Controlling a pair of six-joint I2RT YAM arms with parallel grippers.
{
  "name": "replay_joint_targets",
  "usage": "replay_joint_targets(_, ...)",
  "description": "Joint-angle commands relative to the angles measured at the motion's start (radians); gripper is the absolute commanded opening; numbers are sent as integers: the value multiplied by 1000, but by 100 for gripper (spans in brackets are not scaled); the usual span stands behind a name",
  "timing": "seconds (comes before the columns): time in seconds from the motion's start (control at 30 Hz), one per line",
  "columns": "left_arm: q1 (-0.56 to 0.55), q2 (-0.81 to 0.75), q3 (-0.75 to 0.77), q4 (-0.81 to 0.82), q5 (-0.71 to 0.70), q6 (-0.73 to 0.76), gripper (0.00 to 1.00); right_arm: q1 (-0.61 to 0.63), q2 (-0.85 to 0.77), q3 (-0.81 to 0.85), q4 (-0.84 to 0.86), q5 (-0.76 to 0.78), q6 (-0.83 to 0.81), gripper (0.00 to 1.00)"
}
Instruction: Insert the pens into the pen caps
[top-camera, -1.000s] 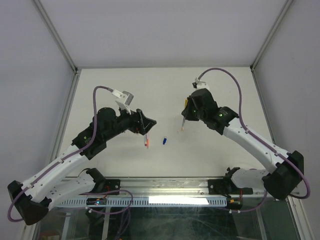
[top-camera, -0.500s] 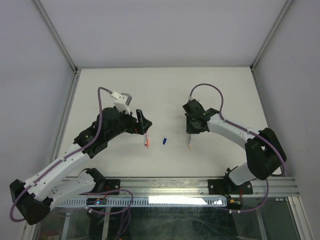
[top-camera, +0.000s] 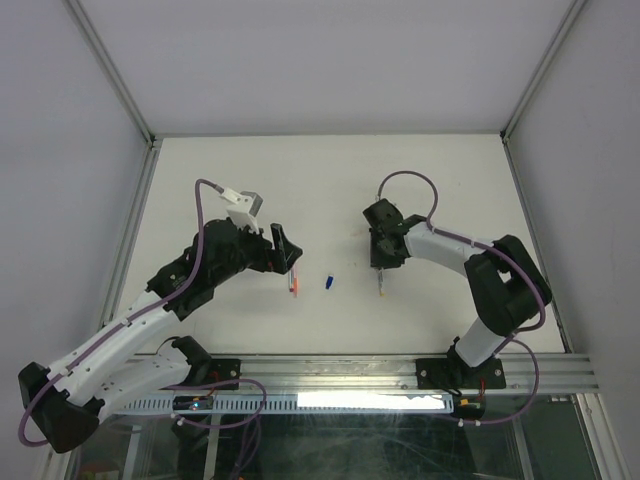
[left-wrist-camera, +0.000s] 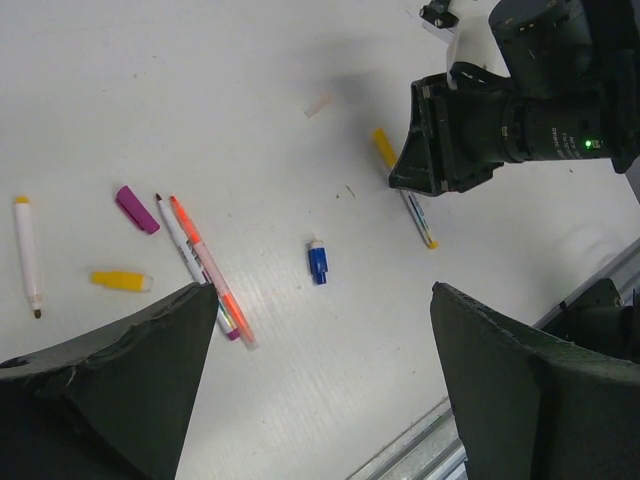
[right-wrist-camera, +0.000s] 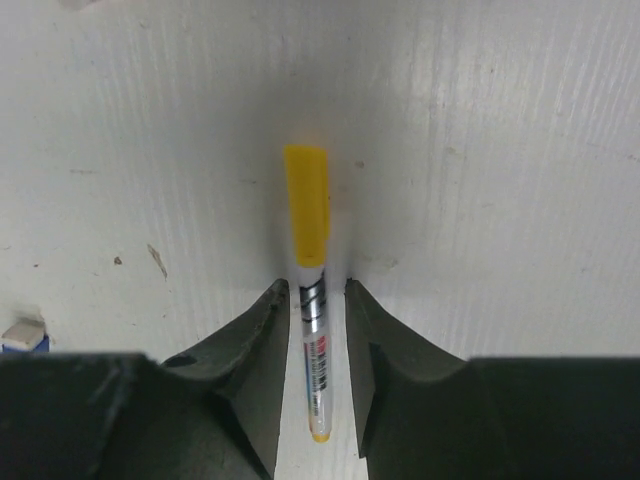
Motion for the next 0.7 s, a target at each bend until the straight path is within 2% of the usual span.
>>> replay_joint_targets(0.0,13,-31,-13,19,-28,-23,91,-7,2,13,35,2,-12,33)
replay_joint_targets(0.33,44,-7,-26,12,-48,-39,91,-10,-158,53,-44,71,-29,40)
replay_joint_targets(0.47,85,17,-29,5,-37,-50,88,-5,-225,71,-40,35,-36,41)
replay_joint_targets(0.67,193,8,-50,-19,-23,-71,83,95,-216,165,-19,-10,3,41)
